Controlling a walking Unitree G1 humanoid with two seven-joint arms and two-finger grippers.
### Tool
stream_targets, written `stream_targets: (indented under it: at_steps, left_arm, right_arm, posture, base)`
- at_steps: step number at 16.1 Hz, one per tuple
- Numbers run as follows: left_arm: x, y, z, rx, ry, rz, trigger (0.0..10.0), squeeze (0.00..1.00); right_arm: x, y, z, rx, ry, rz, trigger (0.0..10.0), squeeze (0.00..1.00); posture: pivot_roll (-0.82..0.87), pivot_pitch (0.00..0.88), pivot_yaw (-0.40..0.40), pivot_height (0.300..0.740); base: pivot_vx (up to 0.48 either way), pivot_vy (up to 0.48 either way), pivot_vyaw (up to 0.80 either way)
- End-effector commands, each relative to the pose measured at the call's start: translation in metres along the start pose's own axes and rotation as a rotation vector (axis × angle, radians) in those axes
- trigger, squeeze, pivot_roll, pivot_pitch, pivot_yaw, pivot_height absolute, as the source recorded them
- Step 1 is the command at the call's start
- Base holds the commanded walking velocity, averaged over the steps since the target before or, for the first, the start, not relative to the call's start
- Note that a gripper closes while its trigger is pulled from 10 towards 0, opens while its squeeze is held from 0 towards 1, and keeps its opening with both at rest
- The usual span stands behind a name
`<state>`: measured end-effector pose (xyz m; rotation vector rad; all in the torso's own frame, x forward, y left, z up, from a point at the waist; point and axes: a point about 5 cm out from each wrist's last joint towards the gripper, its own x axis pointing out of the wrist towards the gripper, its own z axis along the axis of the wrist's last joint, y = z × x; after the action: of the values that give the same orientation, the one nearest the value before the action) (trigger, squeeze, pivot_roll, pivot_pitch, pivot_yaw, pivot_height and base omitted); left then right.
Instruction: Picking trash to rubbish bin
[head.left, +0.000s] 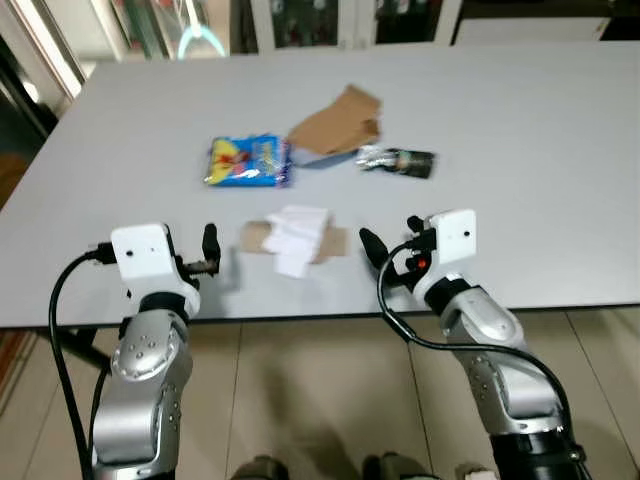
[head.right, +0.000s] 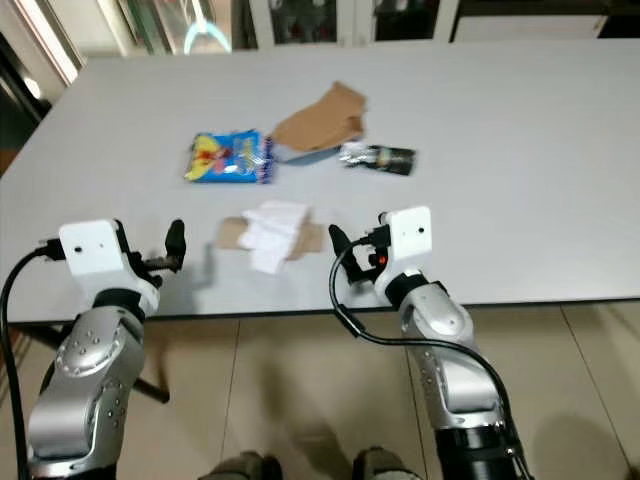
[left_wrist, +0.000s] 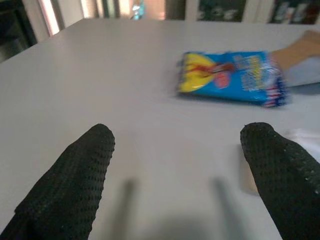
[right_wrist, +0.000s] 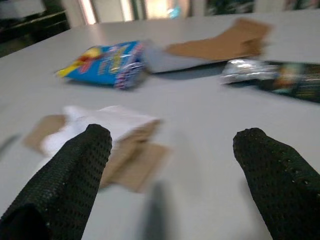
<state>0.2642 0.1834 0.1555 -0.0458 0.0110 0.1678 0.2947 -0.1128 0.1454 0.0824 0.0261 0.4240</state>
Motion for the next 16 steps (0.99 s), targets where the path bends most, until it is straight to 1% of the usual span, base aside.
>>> stream_targets:
  at_steps: [1,3,4,5,9,16]
  left_arm:
    - [-0.003,0.006,-0.004,0.001,0.024,0.03,10.0,0.0]
    - [-0.003,0.005,-0.005,0.002,0.029,0.028,10.0,0.0]
    - [-0.003,0.005,-0.006,-0.002,0.034,0.03,10.0,0.0]
    - [-0.003,0.005,-0.007,-0.005,0.037,0.031,10.0,0.0]
    - [0.0,0.005,-0.008,-0.012,0.045,0.036,10.0,0.0]
    - [0.011,0.008,-0.01,-0.031,0.058,0.06,10.0,0.0]
  right_arm:
    - [0.0,0.006,0.001,0.008,-0.004,0.026,10.0,0.0]
    - [0.0,0.006,0.001,0.009,-0.004,0.025,10.0,0.0]
    - [0.0,0.006,0.001,0.012,0.001,0.026,10.0,0.0]
    - [0.0,0.006,0.0,0.034,0.009,0.025,10.0,0.0]
    - [0.001,0.007,0.001,0.018,0.009,0.029,10.0,0.0]
    - [0.001,0.006,0.002,0.006,0.015,0.035,10.0,0.0]
  posture:
    - [-0.06,0.153,0.05,0.74]
    - [-0.06,0.153,0.05,0.74]
    - [-0.06,0.154,0.049,0.74]
    - [-0.06,0.154,0.049,0.74]
    - [-0.07,0.154,0.046,0.74]
    - [-0.08,0.155,0.038,0.74]
  base:
    - [0.0,0.0,0.0]
    - [0.0,0.0,0.0]
    - [0.0,0.0,-0.43]
    - [0.0,0.0,-0.68]
    - [0.0,0.0,-0.79]
    - [0.0,0.0,-0.79]
